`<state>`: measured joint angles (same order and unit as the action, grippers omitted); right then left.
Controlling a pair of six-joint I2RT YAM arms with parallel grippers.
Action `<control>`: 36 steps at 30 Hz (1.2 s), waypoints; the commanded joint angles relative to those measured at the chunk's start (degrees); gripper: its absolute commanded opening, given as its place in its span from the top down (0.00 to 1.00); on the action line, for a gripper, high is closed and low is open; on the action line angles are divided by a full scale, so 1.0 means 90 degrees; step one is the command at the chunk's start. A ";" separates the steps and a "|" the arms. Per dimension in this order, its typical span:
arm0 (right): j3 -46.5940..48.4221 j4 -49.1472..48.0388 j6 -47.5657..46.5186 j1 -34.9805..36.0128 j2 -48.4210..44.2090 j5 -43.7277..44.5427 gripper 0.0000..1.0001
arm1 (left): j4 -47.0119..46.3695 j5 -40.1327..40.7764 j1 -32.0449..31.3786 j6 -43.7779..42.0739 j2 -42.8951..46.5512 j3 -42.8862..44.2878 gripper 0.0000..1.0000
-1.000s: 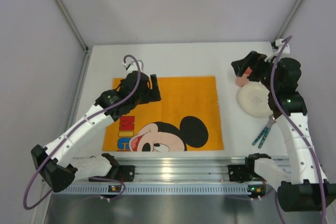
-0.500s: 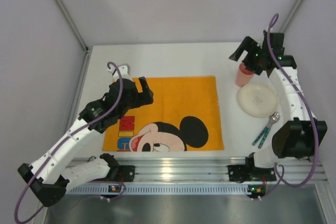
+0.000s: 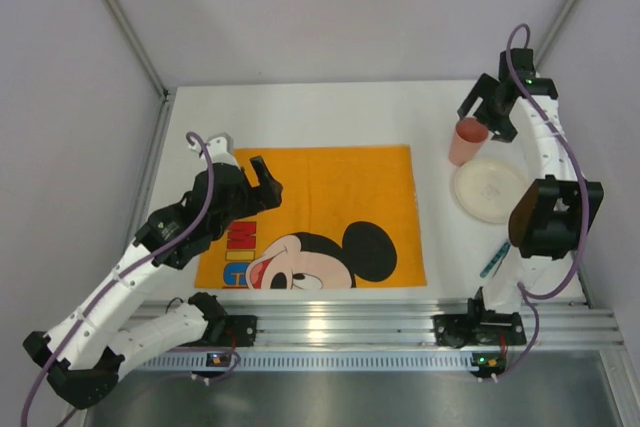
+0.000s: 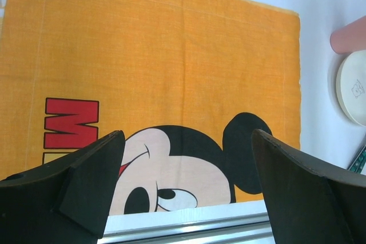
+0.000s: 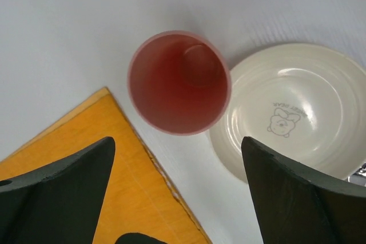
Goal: Set the dinner table for one person
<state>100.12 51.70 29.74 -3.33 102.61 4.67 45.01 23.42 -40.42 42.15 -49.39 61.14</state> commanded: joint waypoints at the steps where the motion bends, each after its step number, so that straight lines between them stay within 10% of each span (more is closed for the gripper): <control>1: -0.0078 0.0330 -0.0120 -0.0312 -0.0199 0.0370 0.08 | -0.0099 0.0074 0.0029 0.0072 -0.0127 -0.0036 0.03; 19: -0.0138 -0.0090 -0.0374 -0.0792 0.0912 -0.0098 0.25 | -0.0558 -0.0210 0.0029 -0.0035 -0.1094 0.0169 0.05; 31: 0.0419 -0.0110 -0.0570 -0.0724 0.1100 -0.0128 0.94 | -0.0529 -0.0297 0.0029 0.0082 -0.1134 0.0179 0.05; 36: 0.0439 0.0094 -0.0472 -0.0218 0.0418 -0.0245 1.00 | -0.0480 -0.0512 0.0019 0.0004 -0.1144 0.0228 0.05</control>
<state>101.36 52.01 25.15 -8.78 113.71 3.20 42.65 20.29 -40.40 42.15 -59.57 61.10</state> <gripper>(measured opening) 0.097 0.950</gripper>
